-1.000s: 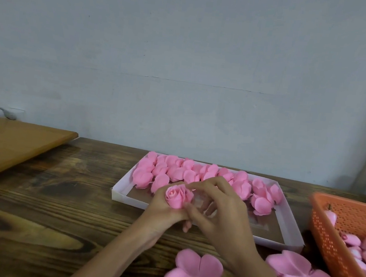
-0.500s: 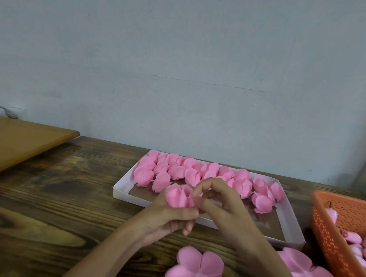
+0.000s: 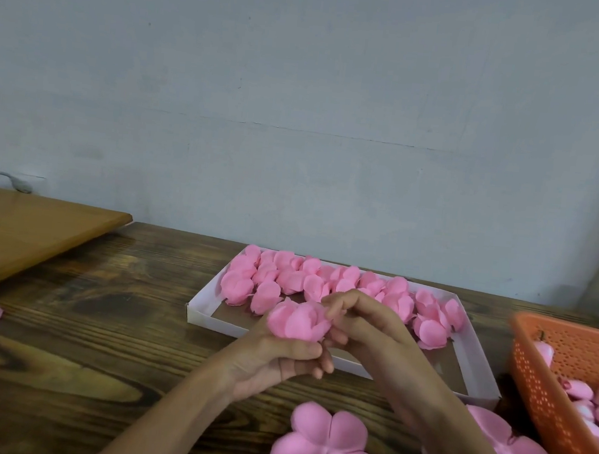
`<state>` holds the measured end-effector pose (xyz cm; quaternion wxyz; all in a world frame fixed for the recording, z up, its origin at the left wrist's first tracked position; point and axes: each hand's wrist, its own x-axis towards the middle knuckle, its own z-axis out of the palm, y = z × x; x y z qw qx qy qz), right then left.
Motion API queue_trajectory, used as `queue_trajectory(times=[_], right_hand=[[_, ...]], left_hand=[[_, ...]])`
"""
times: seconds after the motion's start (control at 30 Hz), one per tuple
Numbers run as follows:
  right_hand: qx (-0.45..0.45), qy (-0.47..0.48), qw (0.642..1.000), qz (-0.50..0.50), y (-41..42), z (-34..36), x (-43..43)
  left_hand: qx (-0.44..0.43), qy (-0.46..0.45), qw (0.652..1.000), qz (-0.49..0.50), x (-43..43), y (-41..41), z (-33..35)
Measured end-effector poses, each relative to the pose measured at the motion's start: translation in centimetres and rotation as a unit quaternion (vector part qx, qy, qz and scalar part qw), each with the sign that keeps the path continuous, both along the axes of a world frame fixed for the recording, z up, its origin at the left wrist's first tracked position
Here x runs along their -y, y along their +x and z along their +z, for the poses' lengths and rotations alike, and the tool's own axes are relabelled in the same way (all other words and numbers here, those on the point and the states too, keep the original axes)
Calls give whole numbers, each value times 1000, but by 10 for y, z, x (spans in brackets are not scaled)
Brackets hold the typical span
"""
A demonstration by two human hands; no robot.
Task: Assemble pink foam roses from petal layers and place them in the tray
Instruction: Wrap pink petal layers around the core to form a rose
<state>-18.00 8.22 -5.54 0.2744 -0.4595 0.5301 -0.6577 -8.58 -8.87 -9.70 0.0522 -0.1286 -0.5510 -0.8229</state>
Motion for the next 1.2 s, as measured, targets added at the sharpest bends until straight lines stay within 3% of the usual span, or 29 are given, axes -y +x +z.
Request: queue_trajectory(times=[0.4, 0.57, 0.9, 1.03, 1.2], right_hand=[[-70, -26, 991, -112, -2, -4, 1], [-160, -51, 970, -176, 2, -6, 7], [-212, 2, 952, -222, 5, -16, 12], [-282, 15, 932, -227, 8, -19, 15], [-398, 49, 881, -252, 11, -20, 14]], left_hand=[[-9, -3, 1000, 11, 1, -1, 1], [-43, -53, 995, 76, -5, -6, 0], [-67, -131, 958, 244, -2, -16, -6], [-70, -143, 944, 290, -3, -18, -4], [-78, -146, 928, 334, -4, -19, -5]])
